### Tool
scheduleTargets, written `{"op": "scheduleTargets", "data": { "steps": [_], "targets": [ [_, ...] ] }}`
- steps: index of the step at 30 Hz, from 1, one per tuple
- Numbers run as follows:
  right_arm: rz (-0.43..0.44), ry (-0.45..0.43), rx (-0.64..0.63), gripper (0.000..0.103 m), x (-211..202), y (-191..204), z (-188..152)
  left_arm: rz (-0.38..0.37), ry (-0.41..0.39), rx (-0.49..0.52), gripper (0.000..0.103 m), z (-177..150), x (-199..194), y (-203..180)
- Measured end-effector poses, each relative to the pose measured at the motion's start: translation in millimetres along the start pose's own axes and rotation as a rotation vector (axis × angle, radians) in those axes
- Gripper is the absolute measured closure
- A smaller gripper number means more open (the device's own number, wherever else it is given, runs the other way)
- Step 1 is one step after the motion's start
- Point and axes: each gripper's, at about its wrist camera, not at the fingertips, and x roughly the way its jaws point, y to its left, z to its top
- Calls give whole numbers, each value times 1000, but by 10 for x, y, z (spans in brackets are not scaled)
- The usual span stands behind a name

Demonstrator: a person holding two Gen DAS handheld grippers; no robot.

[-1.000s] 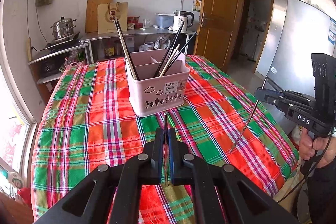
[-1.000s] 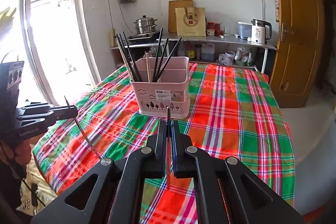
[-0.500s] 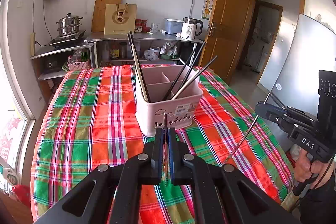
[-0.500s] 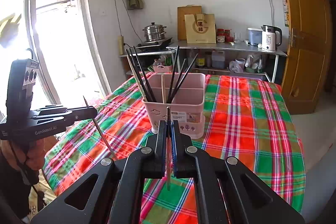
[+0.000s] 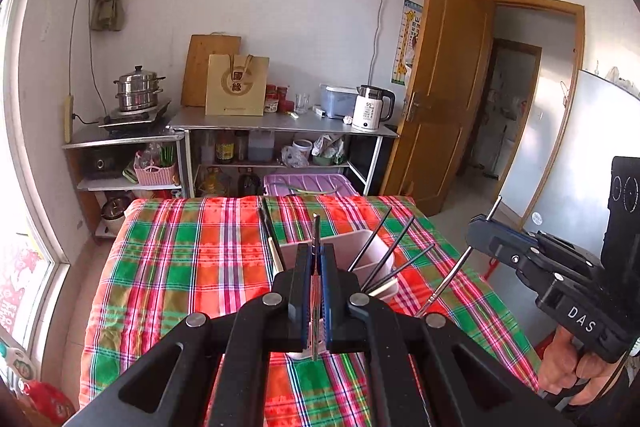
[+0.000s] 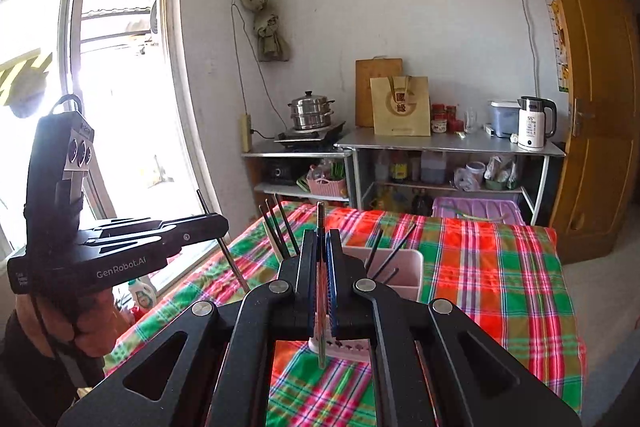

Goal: Organize utensils
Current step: 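Lift the right tool's metal chopstick into the basket and open while the left tool releases its own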

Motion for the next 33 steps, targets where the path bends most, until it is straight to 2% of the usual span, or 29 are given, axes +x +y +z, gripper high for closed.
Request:
{"op": "scheduleTargets", "data": {
  "steps": [6,12,23,33],
  "targets": [
    [3,-37,5,99,176,17,210,11,-27,7,99,216,195,25],
    [-8,-41,32,99,389,-86,250,3,-15,-16,99,261,442,119],
    [-53,4,89,99,642,-354,130,5,48,-16,99,30,806,158],
    [-44,71,136,99,747,-477,18,3,102,-5,99,-191,938,133]
  ]
}}
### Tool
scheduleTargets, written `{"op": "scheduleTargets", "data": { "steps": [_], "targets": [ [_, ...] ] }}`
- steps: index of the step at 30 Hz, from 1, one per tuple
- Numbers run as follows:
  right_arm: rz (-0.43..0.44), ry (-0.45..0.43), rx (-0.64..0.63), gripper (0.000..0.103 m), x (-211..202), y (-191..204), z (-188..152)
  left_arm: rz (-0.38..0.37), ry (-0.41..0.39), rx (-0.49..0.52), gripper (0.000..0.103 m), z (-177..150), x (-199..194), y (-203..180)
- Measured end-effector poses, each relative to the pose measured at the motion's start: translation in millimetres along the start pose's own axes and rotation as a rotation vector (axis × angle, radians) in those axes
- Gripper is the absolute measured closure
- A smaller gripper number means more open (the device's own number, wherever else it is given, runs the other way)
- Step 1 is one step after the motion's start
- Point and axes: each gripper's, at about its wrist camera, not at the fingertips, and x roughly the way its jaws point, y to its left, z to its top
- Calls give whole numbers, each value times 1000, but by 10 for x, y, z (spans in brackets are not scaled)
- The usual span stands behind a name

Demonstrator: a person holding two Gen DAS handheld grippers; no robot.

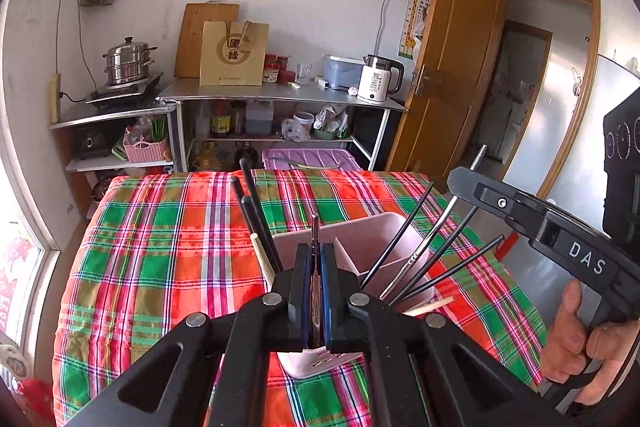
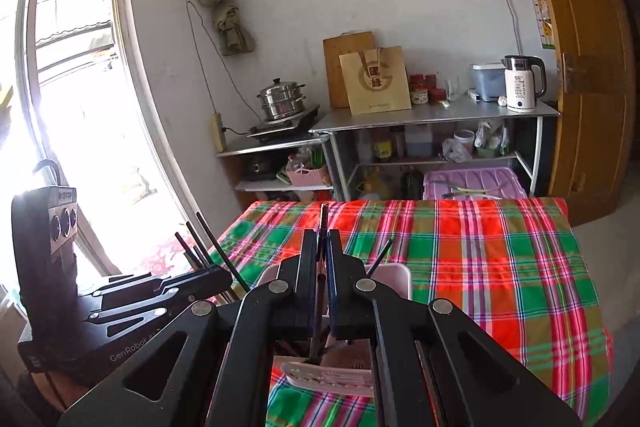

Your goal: Organize utensils

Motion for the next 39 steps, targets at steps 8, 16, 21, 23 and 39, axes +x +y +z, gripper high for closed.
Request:
{"op": "scheduleTargets", "data": {
  "steps": [8,16,21,23,39],
  "targets": [
    [7,76,-11,98,108,-8,-122,-8,43,5,99,-148,103,-6],
    [-2,101,-40,98,117,26,-165,-14,62,7,99,-205,148,-22],
    [-9,98,-45,94,101,39,-140,-9,60,16,99,-221,117,-46],
    [-10,95,-45,93,76,46,-141,-9,53,20,99,-231,80,-61],
    [0,4,-65,81,-487,128,-251,-28,-47,43,96,-361,-550,-159]
  ]
}}
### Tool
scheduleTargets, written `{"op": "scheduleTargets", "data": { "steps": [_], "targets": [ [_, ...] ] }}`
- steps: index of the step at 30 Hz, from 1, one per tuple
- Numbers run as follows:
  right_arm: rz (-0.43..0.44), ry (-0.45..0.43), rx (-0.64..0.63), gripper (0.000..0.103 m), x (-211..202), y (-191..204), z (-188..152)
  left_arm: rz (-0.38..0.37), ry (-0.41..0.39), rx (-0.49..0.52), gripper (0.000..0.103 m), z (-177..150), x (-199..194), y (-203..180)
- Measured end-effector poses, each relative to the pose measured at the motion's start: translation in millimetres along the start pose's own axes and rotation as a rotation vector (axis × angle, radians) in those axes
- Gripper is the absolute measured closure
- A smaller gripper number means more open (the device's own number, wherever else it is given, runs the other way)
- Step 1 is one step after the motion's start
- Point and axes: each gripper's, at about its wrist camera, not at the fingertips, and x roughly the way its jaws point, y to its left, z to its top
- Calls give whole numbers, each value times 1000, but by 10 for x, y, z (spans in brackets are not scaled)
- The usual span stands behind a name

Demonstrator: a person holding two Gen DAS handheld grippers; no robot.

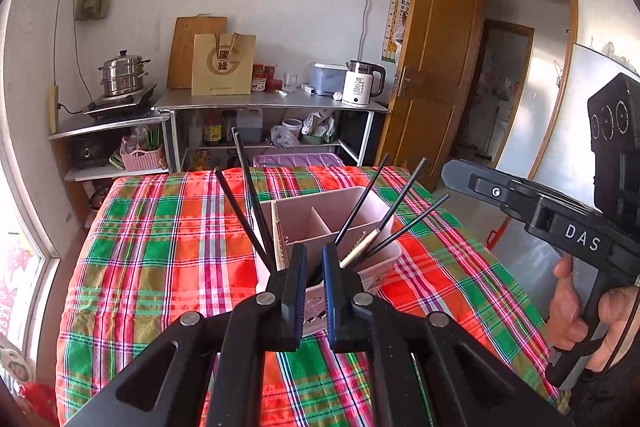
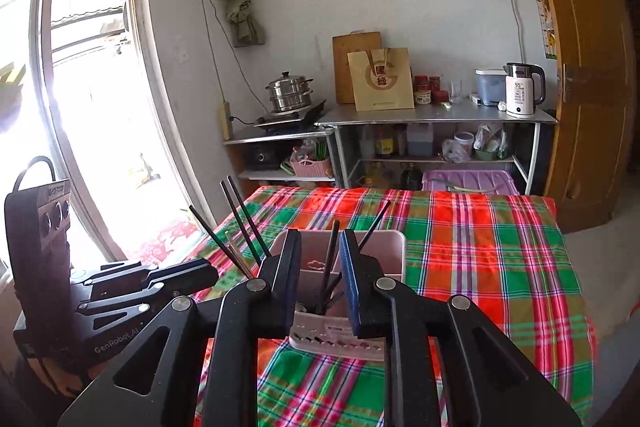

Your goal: Organize utensils

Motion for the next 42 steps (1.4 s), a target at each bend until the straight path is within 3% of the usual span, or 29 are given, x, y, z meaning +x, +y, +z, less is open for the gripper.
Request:
{"op": "scheduleTargets", "data": {
  "steps": [14,22,30,42],
  "targets": [
    [-3,-20,-71,67,-598,208,-656,42,-72,-8,79,-719,-641,-251],
    [-48,-36,-72,63,-876,270,-1096,101,-69,-22,79,-1144,-769,-393],
    [-72,-14,-55,61,-985,328,-1439,102,-75,-5,79,-1420,-886,-584],
    [-108,-19,-86,60,-1089,482,-1673,102,-81,6,79,-1720,-976,-739]
  ]
}}
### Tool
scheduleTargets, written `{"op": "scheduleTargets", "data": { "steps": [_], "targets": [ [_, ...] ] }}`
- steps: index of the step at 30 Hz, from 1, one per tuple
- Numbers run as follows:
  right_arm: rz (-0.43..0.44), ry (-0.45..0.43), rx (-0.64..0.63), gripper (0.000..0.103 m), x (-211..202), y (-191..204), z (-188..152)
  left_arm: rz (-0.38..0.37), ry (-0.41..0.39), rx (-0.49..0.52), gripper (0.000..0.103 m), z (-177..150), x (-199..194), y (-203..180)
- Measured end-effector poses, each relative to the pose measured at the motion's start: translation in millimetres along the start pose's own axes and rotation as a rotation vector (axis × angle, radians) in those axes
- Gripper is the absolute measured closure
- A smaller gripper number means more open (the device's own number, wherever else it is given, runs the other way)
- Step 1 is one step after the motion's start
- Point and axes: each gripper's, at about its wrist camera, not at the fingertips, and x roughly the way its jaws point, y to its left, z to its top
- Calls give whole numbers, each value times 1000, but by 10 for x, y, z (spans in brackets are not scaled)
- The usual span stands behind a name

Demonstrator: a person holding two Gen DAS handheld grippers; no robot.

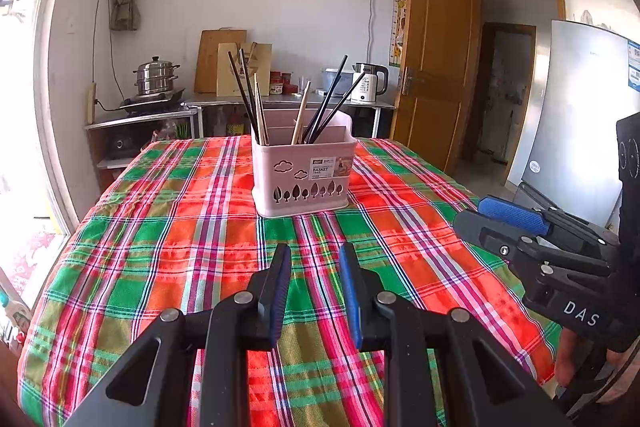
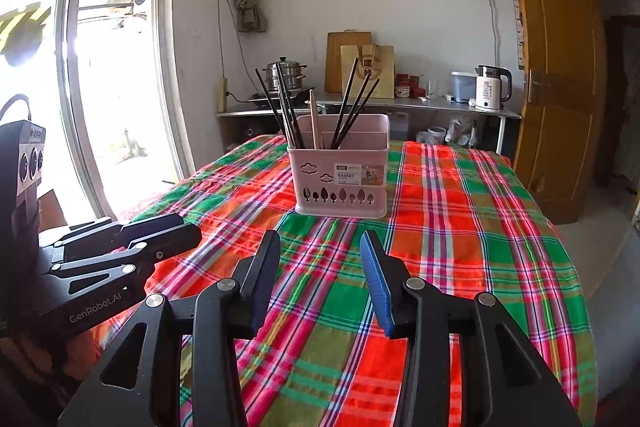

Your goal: Organize utensils

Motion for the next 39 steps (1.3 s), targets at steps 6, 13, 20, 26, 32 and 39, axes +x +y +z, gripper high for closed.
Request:
{"op": "scheduleTargets", "data": {
  "steps": [6,13,20,26,32,39],
  "targets": [
    [-2,9,1,60,8,27,-69,6,1,-12,79,-28,32,36],
    [-4,23,0,60,50,35,-103,22,10,-19,79,-52,84,68],
    [-6,27,0,60,62,26,-105,22,7,-17,79,-49,88,59],
    [-4,26,-1,60,59,35,-108,29,2,-12,79,-58,81,45],
    [-1,27,-2,60,56,45,-115,33,1,-13,79,-58,74,50],
    [0,29,-3,60,57,50,-112,30,7,-18,79,-64,74,54]
  ]
}}
